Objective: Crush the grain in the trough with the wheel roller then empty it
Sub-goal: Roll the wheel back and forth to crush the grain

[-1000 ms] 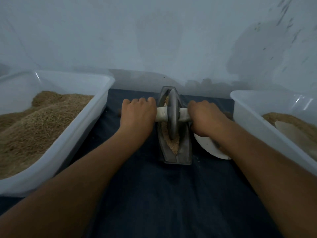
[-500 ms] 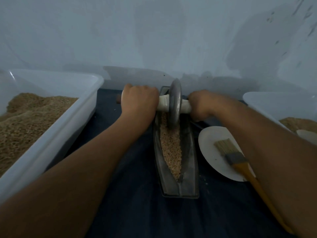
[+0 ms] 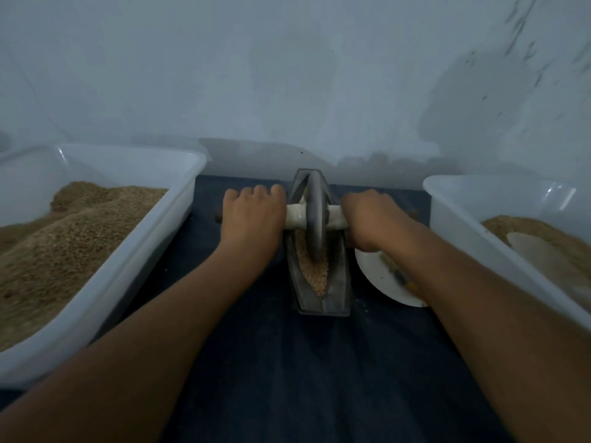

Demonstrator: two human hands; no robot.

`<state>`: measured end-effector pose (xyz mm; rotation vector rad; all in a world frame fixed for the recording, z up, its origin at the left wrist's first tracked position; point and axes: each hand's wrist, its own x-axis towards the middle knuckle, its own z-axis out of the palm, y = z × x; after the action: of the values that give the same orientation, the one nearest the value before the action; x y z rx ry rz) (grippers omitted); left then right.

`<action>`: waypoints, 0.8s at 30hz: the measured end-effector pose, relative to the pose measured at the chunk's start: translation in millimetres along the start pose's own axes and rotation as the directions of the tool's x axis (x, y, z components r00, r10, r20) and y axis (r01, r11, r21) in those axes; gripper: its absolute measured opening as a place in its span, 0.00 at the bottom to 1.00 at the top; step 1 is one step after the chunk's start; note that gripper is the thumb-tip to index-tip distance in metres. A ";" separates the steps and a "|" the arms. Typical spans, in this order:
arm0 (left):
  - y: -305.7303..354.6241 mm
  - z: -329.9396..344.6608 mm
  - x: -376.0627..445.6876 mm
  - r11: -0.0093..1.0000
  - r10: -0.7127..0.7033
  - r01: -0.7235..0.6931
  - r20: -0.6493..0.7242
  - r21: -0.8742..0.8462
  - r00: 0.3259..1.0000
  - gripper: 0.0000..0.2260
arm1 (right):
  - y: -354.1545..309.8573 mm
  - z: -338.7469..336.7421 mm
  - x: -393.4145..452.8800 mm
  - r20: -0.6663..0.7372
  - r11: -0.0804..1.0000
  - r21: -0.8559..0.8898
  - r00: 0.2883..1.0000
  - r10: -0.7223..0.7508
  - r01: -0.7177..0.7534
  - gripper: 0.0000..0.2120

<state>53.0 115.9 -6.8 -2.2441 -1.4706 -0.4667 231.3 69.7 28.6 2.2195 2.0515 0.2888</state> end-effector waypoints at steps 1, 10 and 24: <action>0.6 -4.2 -5.1 1.000 0.005 -0.005 0.009 0.004 1.000 0.15 | -0.4 1.3 -8.5 -0.014 1.000 0.007 1.000 -0.002 0.002 0.13; 1.2 -23.3 -36.4 0.999 0.033 -0.033 0.006 0.014 0.999 0.17 | -6.0 7.9 -53.1 -0.153 0.998 -0.047 0.987 -0.039 0.032 0.13; -0.8 19.3 40.6 0.999 0.045 -0.046 -0.039 -0.024 0.998 0.11 | 9.6 1.1 42.8 0.048 0.999 -0.054 0.999 0.002 0.000 0.10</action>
<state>68.9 157.8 -3.4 -2.2698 -1.3982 -0.5137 243.9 111.6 32.3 2.1746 1.9945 0.2840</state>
